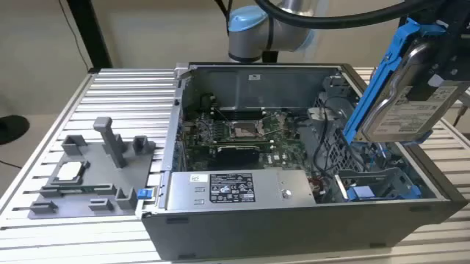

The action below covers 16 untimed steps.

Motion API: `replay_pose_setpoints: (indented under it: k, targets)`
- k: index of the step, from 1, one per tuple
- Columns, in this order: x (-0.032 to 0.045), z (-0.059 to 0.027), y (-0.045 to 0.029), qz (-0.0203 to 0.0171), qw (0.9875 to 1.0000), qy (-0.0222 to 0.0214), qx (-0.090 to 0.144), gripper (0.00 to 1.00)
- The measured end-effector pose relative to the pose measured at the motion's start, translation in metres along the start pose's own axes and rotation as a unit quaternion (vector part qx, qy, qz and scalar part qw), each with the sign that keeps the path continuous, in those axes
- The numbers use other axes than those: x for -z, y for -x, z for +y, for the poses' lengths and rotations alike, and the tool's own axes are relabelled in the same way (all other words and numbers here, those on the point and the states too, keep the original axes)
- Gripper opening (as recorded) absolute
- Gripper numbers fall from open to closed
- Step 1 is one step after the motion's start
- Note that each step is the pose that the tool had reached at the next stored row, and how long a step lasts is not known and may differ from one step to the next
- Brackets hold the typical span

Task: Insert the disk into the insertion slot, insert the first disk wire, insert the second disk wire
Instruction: 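Insert the disk into the insertion slot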

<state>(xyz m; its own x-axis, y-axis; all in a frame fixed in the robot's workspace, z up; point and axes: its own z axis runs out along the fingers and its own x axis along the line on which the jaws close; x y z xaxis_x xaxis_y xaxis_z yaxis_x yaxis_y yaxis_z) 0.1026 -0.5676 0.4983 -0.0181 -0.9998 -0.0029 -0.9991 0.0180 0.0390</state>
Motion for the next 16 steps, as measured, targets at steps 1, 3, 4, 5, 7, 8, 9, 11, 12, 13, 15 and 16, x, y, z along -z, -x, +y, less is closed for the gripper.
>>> replay_pose_setpoints:
  k: [1,3,4,5,7,8,9,11,12,13,15,16]
  targets:
    - [0.0,0.0,0.0,0.0,1.0,0.0,0.0,0.0]
    - [0.0,0.0,0.0,0.0,1.0,0.0,0.0,0.0]
    - [0.0,0.0,0.0,0.0,1.0,0.0,0.0,0.0]
    - [0.0,0.0,0.0,-0.0001,1.0,0.0,0.0,0.0]
    - [0.0,0.0,0.0,-0.0001,1.0,0.0,0.0,0.0]
    - [0.0,0.0,0.0,-0.0001,1.0,0.0,0.0,0.0]
    - [0.0,0.0,-0.0005,0.0,1.0,0.0,0.0,0.0]
    - [-0.0003,-0.0002,-0.0025,-0.0002,1.0,0.0,0.0,0.0]
    - [-0.0003,-0.0006,-0.0046,-0.0001,1.0,0.0,0.0,0.0]
    - [-0.0007,-0.0011,-0.0069,-0.0002,1.0,0.0,0.0,0.0]
    - [-0.0018,-0.0023,-0.0119,-0.001,1.0,0.0,0.0,0.0]
    - [-0.0026,-0.003,-0.0143,-0.0017,1.0,0.0,0.0,0.0]
